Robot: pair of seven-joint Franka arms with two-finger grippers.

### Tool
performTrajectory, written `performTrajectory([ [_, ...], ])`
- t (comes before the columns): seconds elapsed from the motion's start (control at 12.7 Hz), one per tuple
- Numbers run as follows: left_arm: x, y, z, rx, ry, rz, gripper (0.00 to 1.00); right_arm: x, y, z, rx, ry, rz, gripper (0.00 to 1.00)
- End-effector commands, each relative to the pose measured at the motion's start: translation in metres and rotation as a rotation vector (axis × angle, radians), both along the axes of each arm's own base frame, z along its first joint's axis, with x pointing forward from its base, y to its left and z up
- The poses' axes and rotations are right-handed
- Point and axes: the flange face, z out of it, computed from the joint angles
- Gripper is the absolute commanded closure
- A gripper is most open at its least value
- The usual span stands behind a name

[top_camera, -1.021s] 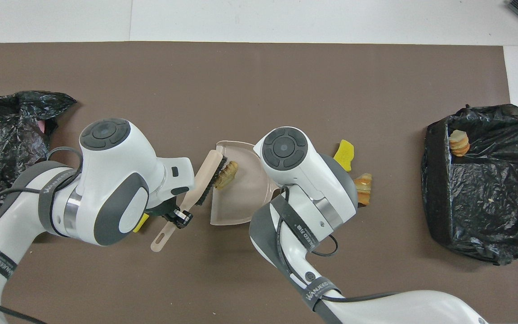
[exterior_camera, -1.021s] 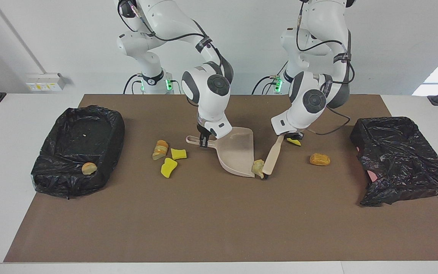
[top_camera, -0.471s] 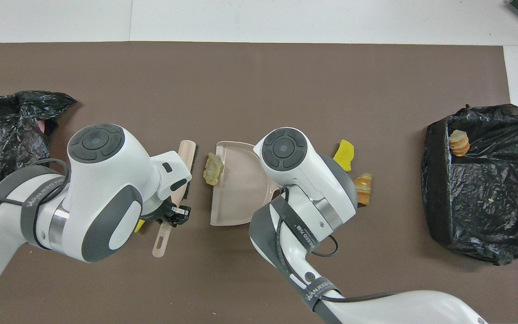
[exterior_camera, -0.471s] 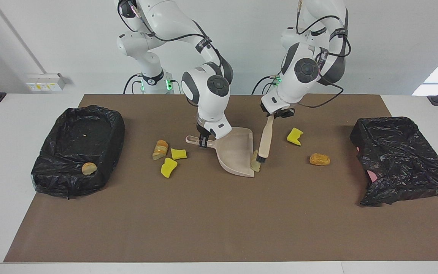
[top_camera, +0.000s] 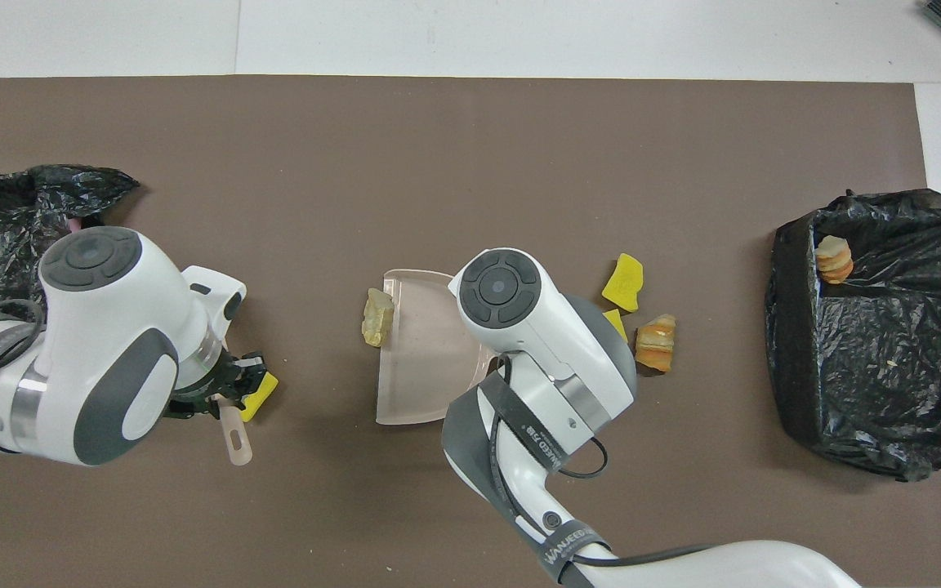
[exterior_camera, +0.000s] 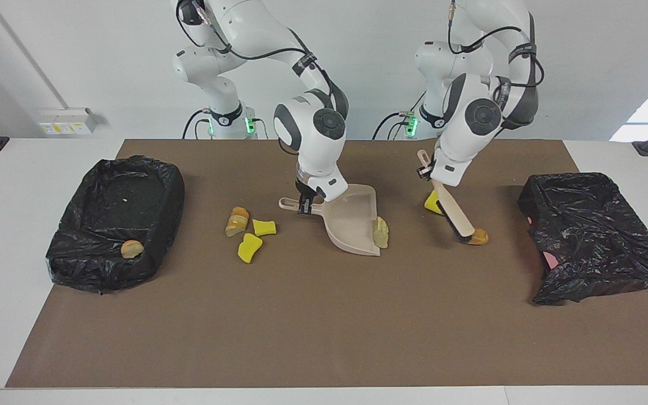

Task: Sweep and dump trash in bin
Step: 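Sweep the farther bread chunk and sponge toward the dustpan with the left gripper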

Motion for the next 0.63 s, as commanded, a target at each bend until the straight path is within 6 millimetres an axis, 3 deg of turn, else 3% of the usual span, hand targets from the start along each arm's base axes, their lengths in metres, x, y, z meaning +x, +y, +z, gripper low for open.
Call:
performTrajectory([
  [0.0, -0.03, 0.058, -0.004, 0.063, -0.018, 0.082, 1.0, -0.015, -0.003, 0.002, -0.014, -0.011, 0.012, 1.0],
  [0.16, -0.031, 0.087, -0.012, 0.03, -0.043, 0.062, 1.0, -0.015, -0.003, 0.002, -0.014, -0.011, 0.01, 1.0],
  [0.31, -0.038, 0.096, -0.034, -0.017, -0.038, -0.046, 1.0, -0.015, -0.003, 0.002, -0.014, -0.012, 0.009, 1.0],
  [0.39, -0.033, 0.097, -0.039, -0.043, -0.06, -0.104, 1.0, -0.015, -0.003, 0.001, -0.015, -0.01, 0.009, 1.0],
  [0.55, -0.026, 0.074, -0.054, -0.077, -0.055, -0.219, 1.0, -0.015, -0.003, 0.001, -0.015, -0.01, 0.009, 1.0],
])
